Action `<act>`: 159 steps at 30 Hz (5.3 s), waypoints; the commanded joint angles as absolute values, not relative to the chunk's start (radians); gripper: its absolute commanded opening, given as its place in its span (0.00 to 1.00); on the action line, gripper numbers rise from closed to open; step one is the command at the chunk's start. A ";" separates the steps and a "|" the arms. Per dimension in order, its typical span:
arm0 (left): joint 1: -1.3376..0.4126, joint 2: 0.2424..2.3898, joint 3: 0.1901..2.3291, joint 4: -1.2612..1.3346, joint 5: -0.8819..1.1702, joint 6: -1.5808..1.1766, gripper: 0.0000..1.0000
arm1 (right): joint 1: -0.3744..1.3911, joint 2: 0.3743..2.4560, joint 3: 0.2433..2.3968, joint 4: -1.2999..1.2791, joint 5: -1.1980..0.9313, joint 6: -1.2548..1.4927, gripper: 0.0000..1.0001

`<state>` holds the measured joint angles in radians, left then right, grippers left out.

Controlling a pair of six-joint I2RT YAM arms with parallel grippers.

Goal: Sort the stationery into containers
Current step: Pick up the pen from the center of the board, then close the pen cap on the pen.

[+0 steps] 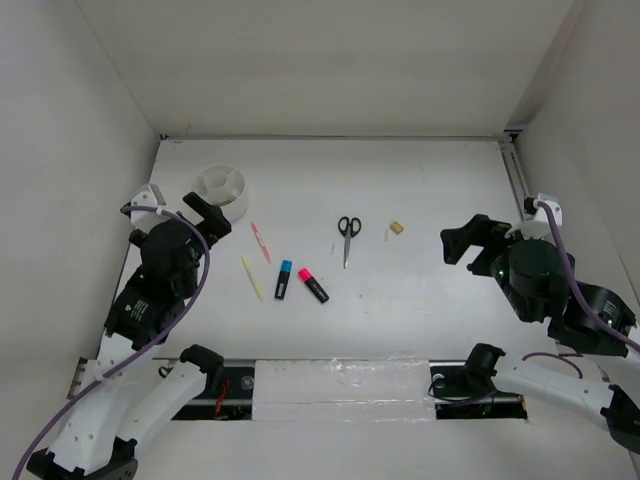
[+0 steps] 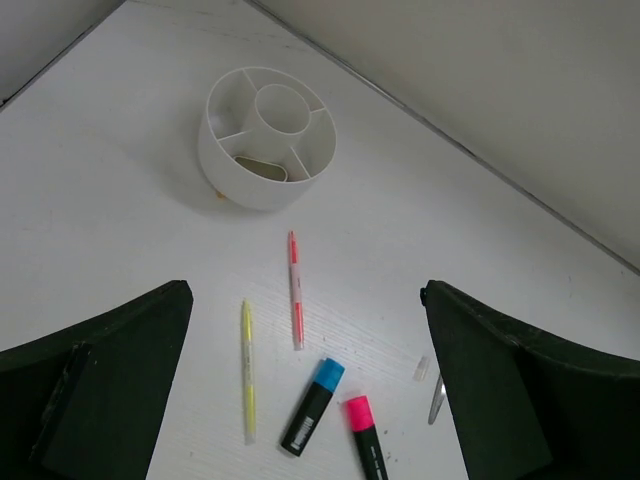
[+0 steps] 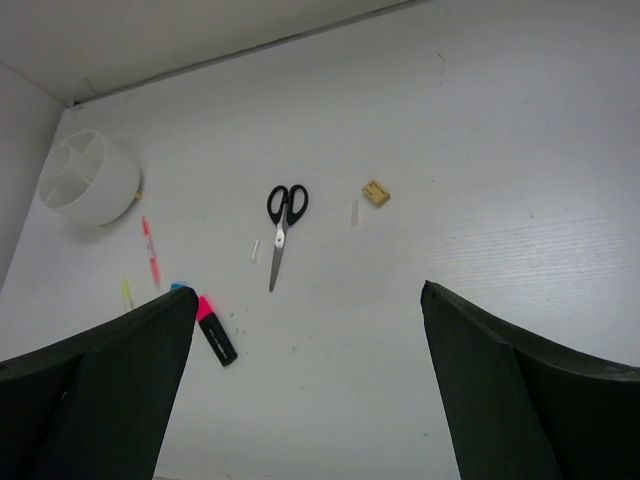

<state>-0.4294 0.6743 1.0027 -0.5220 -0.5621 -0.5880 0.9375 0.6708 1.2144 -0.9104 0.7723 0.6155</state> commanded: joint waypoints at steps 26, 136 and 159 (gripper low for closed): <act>-0.463 1.256 0.801 -0.413 -0.387 -1.015 0.97 | 0.942 0.716 1.023 -0.606 0.437 0.577 1.00; -0.611 0.578 0.948 -0.485 -0.115 -0.387 0.00 | 0.827 2.031 1.525 -0.433 0.476 0.845 0.65; -0.611 0.557 0.939 -0.465 -0.115 -0.387 0.00 | 0.790 2.092 1.514 -0.454 0.434 0.864 0.51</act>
<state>-0.6090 0.5606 0.9405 -0.5117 -0.1158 -0.4007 0.7979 2.0815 1.4925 -0.4564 0.4458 0.8536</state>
